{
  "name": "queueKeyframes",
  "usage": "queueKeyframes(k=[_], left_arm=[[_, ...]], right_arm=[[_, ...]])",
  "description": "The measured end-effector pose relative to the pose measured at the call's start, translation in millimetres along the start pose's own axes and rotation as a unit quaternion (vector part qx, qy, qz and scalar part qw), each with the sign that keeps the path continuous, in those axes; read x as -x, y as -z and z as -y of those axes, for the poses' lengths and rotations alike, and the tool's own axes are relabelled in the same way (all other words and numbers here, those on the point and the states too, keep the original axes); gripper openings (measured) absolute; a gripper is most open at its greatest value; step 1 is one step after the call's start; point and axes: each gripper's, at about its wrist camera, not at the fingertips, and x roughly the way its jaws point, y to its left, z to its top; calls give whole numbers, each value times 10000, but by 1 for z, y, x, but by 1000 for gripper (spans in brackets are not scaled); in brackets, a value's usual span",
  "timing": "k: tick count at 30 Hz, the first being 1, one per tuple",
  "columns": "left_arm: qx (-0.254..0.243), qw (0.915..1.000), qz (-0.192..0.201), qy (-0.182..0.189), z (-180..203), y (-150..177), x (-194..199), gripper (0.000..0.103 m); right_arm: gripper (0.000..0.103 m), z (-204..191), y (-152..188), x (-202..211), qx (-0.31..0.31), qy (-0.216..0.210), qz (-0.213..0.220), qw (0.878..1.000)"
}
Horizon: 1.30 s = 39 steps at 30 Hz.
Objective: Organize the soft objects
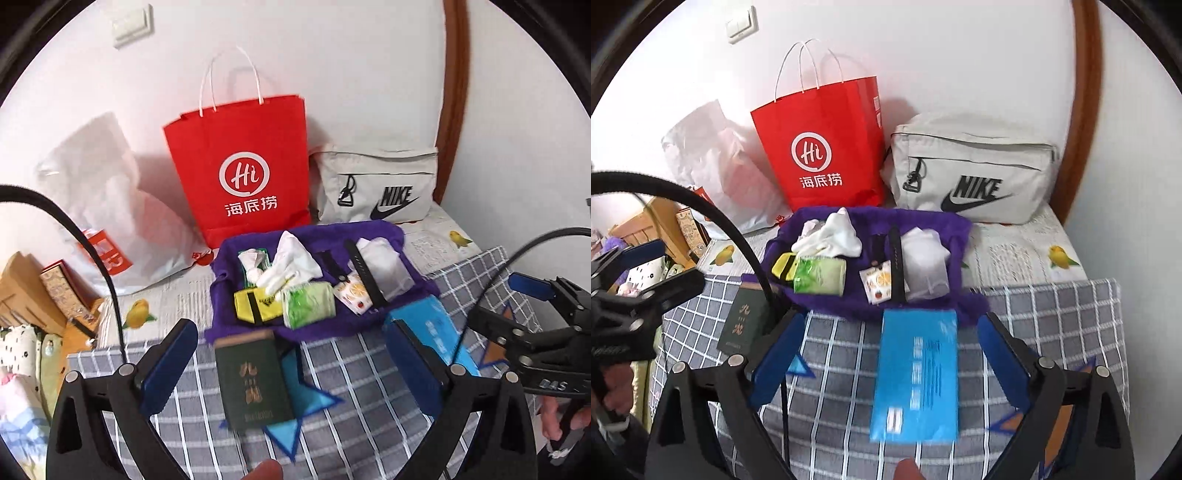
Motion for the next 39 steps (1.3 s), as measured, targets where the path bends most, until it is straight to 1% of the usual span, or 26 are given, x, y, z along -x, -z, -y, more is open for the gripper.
queueKeyframes(k=[4,6,10,12,15,17,24,27,39], left_arm=[[5,9999,100,43,14,26,35,103],[45,9999,141,50,18,39,49,103],[104,9997,198,66,23,58,70,103],[118,9997,219,-16,23,64,77,103],[191,9991,349,-150,22,72,94,103],[233,9987,420,-176,23,76,102,103],[274,9986,392,-218,30,86,108,103],[335,9986,349,-225,32,89,108,103],[415,9984,289,-241,31,101,112,103]], right_arm=[[98,-7,24,27,-25,42,119,9999],[101,-11,35,37,1,45,137,9999],[102,-21,55,59,46,75,170,9998],[103,-25,61,70,55,67,206,9997],[103,-27,69,87,-11,1,296,9996],[103,-27,73,93,-41,-7,322,9995],[103,-24,85,100,-126,-13,296,9995],[103,-23,91,103,-91,48,284,9995],[103,-19,100,108,-141,110,312,9994]])
